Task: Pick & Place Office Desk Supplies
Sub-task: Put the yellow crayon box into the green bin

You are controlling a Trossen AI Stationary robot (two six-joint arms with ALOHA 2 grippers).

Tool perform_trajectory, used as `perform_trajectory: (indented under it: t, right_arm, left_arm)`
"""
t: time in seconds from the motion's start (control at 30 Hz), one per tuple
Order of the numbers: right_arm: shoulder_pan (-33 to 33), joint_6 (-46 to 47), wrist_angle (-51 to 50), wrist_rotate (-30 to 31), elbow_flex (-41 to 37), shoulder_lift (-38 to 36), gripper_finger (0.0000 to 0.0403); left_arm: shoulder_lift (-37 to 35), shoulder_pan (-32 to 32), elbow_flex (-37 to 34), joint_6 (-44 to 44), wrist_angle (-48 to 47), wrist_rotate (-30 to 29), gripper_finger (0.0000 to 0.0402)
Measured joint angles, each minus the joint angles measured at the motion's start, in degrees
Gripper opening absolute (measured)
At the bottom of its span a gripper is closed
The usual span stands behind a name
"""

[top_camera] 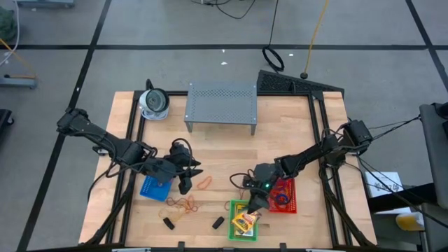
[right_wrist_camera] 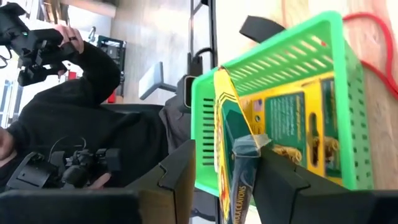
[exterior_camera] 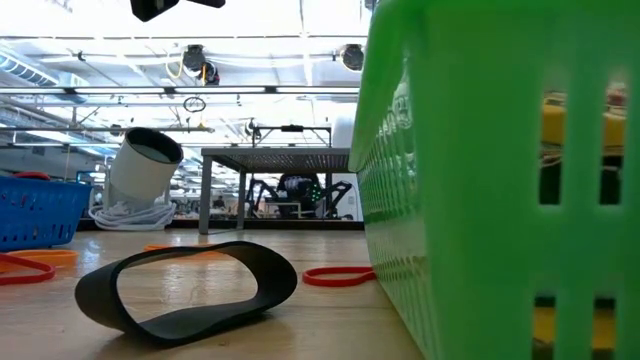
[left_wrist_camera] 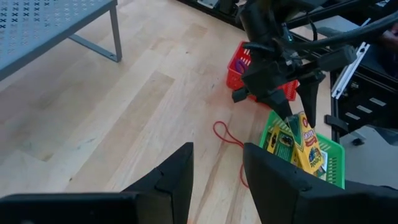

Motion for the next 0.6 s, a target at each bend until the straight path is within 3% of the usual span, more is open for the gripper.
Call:
perform_trajectory:
  t: [0.6]
  right_arm:
    - [0.00, -4.21, -0.20, 2.94, 2.38, 0.00, 0.0155]
  left_arm:
    - [0.00, 0.00, 0.00, -0.07, 0.07, -0.02, 0.0150]
